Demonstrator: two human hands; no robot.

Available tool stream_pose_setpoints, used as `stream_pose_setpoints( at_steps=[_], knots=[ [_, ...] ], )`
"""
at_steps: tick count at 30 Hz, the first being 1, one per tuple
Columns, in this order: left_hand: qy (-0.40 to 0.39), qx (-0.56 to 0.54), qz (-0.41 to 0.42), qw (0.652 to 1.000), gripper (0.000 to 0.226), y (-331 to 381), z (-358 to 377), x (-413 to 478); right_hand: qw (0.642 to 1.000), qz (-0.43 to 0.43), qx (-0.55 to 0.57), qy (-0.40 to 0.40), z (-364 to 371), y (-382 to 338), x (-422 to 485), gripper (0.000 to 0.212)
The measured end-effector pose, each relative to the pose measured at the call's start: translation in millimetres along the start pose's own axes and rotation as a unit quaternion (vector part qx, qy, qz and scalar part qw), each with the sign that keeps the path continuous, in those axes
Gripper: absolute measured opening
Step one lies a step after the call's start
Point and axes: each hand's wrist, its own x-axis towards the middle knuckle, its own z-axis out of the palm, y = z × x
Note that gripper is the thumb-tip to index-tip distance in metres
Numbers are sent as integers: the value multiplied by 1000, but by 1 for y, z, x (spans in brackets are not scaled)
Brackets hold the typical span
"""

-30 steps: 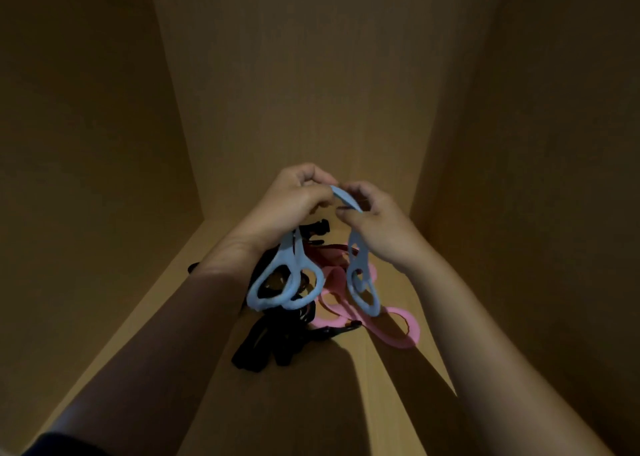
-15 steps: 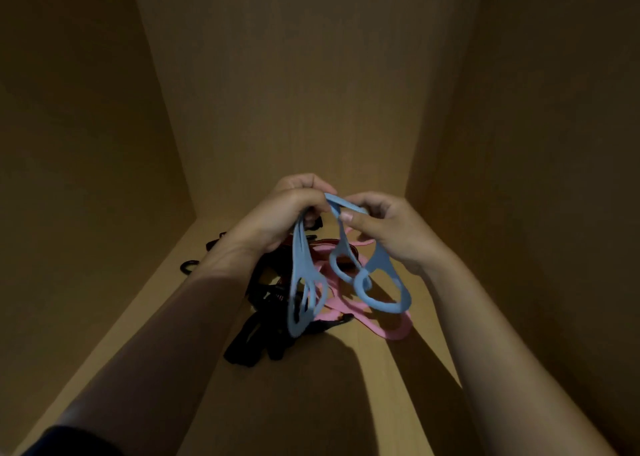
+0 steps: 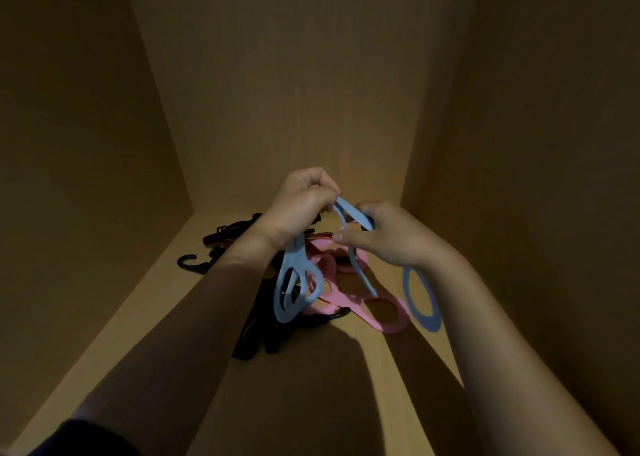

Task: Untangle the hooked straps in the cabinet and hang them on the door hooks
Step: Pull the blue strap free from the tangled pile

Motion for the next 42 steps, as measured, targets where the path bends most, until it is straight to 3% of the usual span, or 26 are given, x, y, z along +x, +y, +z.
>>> stream_pose_setpoints(
  at_steps=[3, 8, 12, 19, 23, 25, 27, 29, 34, 37, 40, 42],
  knots=[
    [-13, -24, -1, 1000, 14, 2, 2, -2, 1000, 8, 10, -4, 2, 1, 1, 27],
    [-38, -58, -28, 997, 15, 3, 5, -3, 991, 5, 137, 15, 17, 7, 1, 26],
    [-49, -60, -36, 996, 14, 2, 6, -3, 986, 10, 147, 85, 26, 3, 3, 1],
    [-41, -44, -31, 998, 15, -5, 5, -5, 930, -17, 325, 171, 23, -1, 5, 24],
    [-52, 21, 3, 998, 8, -19, 9, -11, 918, -2, 346, 194, 19, -1, 9, 28],
    [-40, 108, 21, 993, 13, -32, 9, -15, 921, 7, 335, 197, 15, 0, 11, 30],
    [-44, 281, 47, 958, 26, -43, 6, -21, 927, 13, 317, 202, 12, 1, 10, 30],
    [-50, 366, 63, 927, 22, -49, 5, -24, 932, 20, 298, 207, 12, 2, 9, 29],
    [44, 280, 31, 959, 15, -48, 3, -27, 935, 33, 282, 212, 12, 7, 7, 29],
    [118, 301, 47, 945, 7, -41, -2, -27, 938, 35, 274, 210, 7, 8, 5, 29],
    [130, 344, 53, 928, 8, -42, -2, -24, 944, 25, 266, 194, 4, 3, 4, 27],
    [94, 360, 50, 927, 13, -46, 1, -22, 941, 17, 288, 178, 4, -1, 5, 28]
  ],
)
